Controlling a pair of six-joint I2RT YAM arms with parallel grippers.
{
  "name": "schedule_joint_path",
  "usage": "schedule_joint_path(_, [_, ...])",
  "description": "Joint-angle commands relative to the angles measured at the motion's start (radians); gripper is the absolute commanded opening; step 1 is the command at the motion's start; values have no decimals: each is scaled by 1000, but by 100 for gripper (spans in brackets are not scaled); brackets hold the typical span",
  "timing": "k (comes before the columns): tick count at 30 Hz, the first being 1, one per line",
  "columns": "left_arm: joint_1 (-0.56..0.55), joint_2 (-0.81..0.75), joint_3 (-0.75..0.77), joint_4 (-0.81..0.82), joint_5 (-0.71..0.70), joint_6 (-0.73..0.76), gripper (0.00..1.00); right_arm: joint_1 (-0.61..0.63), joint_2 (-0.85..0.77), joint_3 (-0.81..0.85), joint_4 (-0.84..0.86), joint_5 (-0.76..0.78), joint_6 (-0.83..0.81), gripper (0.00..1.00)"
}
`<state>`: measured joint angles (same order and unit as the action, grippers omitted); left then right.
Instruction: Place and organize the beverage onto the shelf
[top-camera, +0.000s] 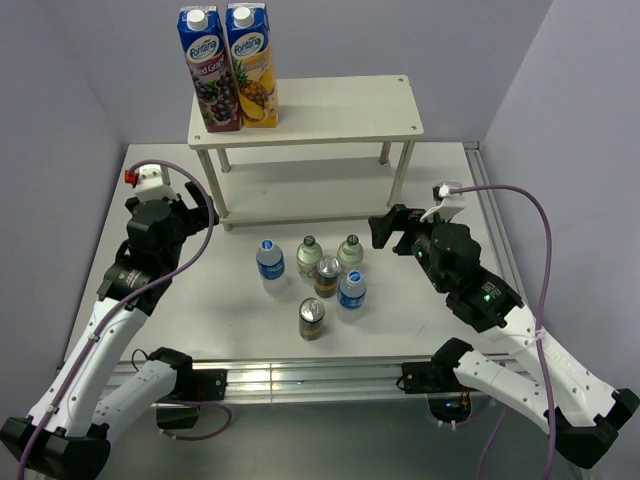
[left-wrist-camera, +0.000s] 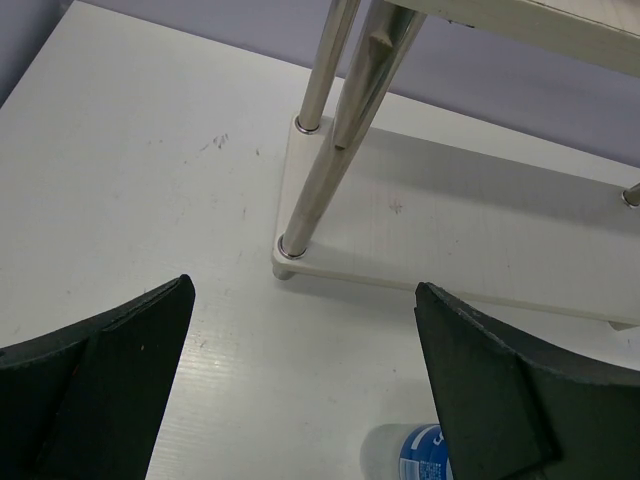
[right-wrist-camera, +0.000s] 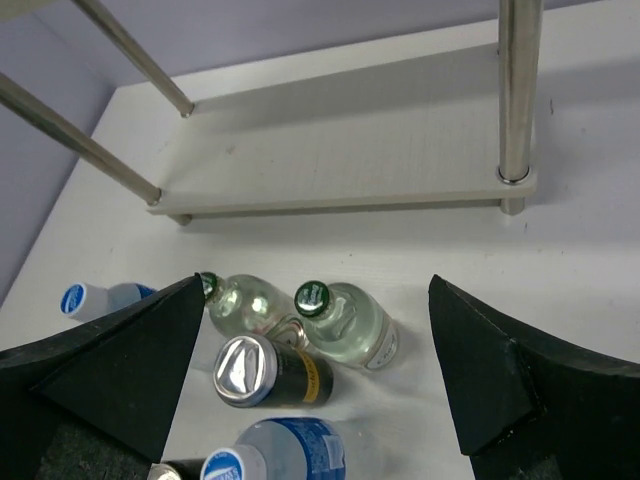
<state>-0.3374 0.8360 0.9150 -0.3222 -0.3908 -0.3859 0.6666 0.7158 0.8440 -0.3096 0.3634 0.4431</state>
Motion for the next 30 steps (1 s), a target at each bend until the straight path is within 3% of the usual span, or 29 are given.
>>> schedule_joint_path(1, [-3, 6, 35, 15, 6, 19, 99, 7, -7, 31, -45, -49, -52, 100])
schedule_joint_path(2, [-3, 6, 35, 17, 16, 25, 99, 16, -22, 5, -30, -107, -78, 100])
schedule_joint_path(4, [-3, 8, 33, 20, 20, 30, 99, 104, -56, -31, 0, -19, -84, 100])
schedule_joint_path(6, [-3, 9, 33, 21, 6, 30, 99, 203, -26, -2, -121, 283, -58, 100])
schedule_joint_path(9, [-3, 20, 36, 21, 7, 28, 99, 451, 60, 56, -286, 646, 37, 100])
schedule_joint_path(11, [-3, 34, 42, 17, 6, 27, 99, 589, 82, 84, -374, 719, 182, 100])
schedule_joint_path(18, [-2, 32, 35, 32, 79, 42, 99, 683, -110, -100, -318, 625, 279, 100])
schedule_joint_path(21, [-3, 26, 30, 35, 95, 47, 99, 683, -92, -131, -359, 588, 371, 100])
schedule_joint_path(26, [-3, 23, 27, 37, 96, 50, 98, 692, -15, -164, -258, 491, 405, 100])
schedule_joint_path(30, [-2, 26, 28, 32, 93, 48, 97, 740, 20, -177, -247, 506, 460, 100])
